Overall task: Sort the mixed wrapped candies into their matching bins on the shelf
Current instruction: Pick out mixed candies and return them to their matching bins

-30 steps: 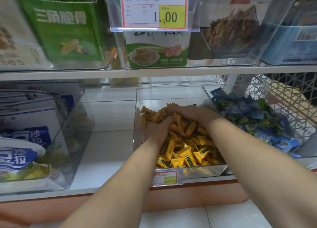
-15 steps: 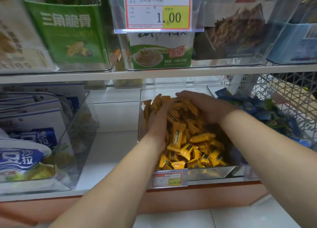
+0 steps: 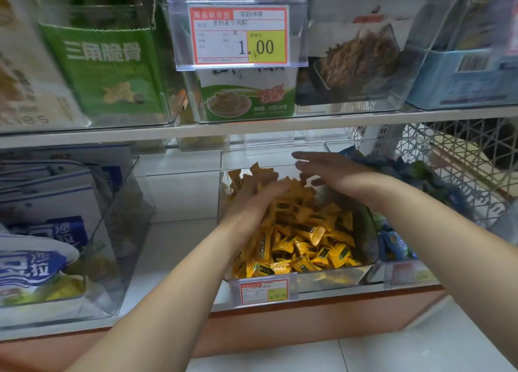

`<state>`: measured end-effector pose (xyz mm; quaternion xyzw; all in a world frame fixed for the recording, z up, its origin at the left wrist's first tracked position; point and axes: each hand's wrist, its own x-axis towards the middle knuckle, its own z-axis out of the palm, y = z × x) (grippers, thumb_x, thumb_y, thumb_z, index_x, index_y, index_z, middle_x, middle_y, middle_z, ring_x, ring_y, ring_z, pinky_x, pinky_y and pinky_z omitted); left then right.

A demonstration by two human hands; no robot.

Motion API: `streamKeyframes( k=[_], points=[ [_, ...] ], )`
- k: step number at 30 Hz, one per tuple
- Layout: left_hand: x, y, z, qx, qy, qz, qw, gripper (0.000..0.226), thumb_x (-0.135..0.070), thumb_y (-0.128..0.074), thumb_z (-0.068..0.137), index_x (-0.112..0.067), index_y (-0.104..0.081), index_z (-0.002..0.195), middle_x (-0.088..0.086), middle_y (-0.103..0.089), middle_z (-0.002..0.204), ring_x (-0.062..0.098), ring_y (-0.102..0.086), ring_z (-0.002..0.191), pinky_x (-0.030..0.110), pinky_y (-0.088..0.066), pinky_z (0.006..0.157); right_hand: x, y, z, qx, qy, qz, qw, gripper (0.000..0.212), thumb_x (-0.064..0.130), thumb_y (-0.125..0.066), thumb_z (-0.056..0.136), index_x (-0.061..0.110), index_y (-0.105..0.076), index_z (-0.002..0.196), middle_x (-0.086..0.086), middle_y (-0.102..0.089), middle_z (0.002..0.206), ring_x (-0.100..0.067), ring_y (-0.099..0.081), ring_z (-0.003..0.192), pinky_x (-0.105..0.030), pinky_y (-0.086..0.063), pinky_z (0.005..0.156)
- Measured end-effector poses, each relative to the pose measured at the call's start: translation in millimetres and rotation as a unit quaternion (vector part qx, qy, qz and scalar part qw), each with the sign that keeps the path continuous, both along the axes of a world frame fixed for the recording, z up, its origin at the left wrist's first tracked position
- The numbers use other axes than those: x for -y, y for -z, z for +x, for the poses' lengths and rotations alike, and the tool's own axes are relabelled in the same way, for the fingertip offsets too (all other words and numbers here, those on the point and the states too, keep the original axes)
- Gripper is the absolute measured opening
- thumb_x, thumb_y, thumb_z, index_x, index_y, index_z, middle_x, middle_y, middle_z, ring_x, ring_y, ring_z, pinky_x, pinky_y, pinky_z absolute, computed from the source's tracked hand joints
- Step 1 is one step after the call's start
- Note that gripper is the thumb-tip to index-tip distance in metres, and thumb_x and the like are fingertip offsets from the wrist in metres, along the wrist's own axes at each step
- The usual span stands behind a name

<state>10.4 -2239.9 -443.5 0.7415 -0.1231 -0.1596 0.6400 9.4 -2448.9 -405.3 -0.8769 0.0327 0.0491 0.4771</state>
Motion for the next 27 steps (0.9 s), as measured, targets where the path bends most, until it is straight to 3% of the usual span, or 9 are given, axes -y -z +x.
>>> streamKeyframes(
  k=[3,6,10,13,16,19,22,25,27],
  points=[
    [1,4,-16,0.127,0.088,0.211,0.965,0.082,-0.081,-0.058,0.058,-0.057,-0.038,0.133,-0.026,-0.051,0.124,0.005,-0.052,0.111,0.021,-0.044,0.081,-10,-8,2,0.079,0.033,0.000,0.996,0.022,0.048,-0.056,0.095,0.043,-0.064,0.115,0.014,-0.071,0.104,-0.013,-0.065,0.103,-0.032,-0.050,0.087],
    [4,2,-26,0.251,0.137,0.444,0.849,0.083,-0.072,-0.058,0.072,-0.053,-0.020,0.143,0.000,-0.035,0.154,0.028,-0.042,0.134,0.037,-0.044,0.101,-28,-6,1,0.066,-0.063,0.000,0.996,0.024,0.049,-0.054,0.092,0.038,-0.071,0.105,0.018,-0.070,0.115,-0.005,-0.061,0.111,-0.025,-0.044,0.092],
    [-13,-21,-34,0.332,0.134,0.521,0.775,0.064,-0.069,-0.051,0.081,-0.049,-0.036,0.139,-0.001,-0.040,0.150,0.027,-0.045,0.130,0.041,-0.048,0.098,-47,10,0,-0.027,-0.223,-0.143,0.964,0.029,0.037,-0.037,0.107,0.046,-0.063,0.114,0.021,-0.057,0.125,-0.004,-0.050,0.119,-0.014,-0.033,0.100],
    [-42,-44,-25,0.364,0.072,0.431,0.822,0.049,-0.067,-0.046,0.080,-0.041,-0.062,0.118,-0.010,-0.062,0.123,0.017,-0.059,0.111,0.035,-0.053,0.087,-43,19,-4,-0.080,-0.281,-0.294,0.910,0.023,0.058,-0.038,0.101,0.048,-0.059,0.100,0.019,-0.062,0.109,-0.011,-0.058,0.105,-0.030,-0.044,0.095],
    [-70,-42,-8,0.332,-0.029,0.361,0.871,0.046,-0.056,-0.059,0.083,-0.041,-0.057,0.126,-0.008,-0.062,0.127,0.016,-0.058,0.113,0.032,-0.050,0.089,-31,11,-4,-0.094,-0.263,-0.418,0.865,0.041,0.067,-0.044,0.094,0.046,-0.057,0.127,0.016,-0.058,0.127,-0.015,-0.056,0.117,-0.036,-0.046,0.100],
    [-87,-24,1,0.228,-0.012,0.367,0.902,0.063,-0.051,-0.067,0.084,-0.035,-0.043,0.140,-0.005,-0.059,0.131,0.016,-0.058,0.112,0.031,-0.050,0.091,-22,-3,5,-0.063,-0.211,-0.549,0.806,0.037,0.057,-0.053,0.088,0.041,-0.061,0.121,0.008,-0.063,0.121,-0.020,-0.060,0.107,-0.037,-0.052,0.089],
    [-92,-11,6,0.167,0.007,0.326,0.930,0.065,-0.050,-0.065,0.082,-0.038,-0.038,0.140,-0.007,-0.065,0.117,0.014,-0.064,0.098,0.029,-0.052,0.086,-31,0,16,0.021,-0.179,-0.505,0.844,0.019,0.052,-0.057,0.089,0.038,-0.063,0.100,0.008,-0.061,0.105,-0.019,-0.060,0.098,-0.038,-0.053,0.084],
    [-91,-8,7,0.174,0.008,0.313,0.934,0.075,-0.058,-0.056,0.070,-0.037,-0.036,0.140,-0.013,-0.067,0.107,0.011,-0.064,0.092,0.025,-0.050,0.080,-62,18,30,0.031,-0.202,-0.326,0.923,0.033,0.051,-0.058,0.093,0.037,-0.062,0.122,0.010,-0.060,0.124,-0.014,-0.057,0.113,-0.035,-0.046,0.097],
    [-90,-8,6,0.175,0.009,0.310,0.934,0.076,-0.057,-0.055,0.069,-0.037,-0.036,0.139,-0.016,-0.066,0.101,0.009,-0.064,0.090,0.025,-0.050,0.077,-80,35,42,-0.027,-0.226,-0.364,0.903,0.057,0.071,-0.049,0.087,0.043,-0.052,0.137,0.004,-0.051,0.143,-0.022,-0.049,0.129,-0.042,-0.041,0.106]
  ],
)
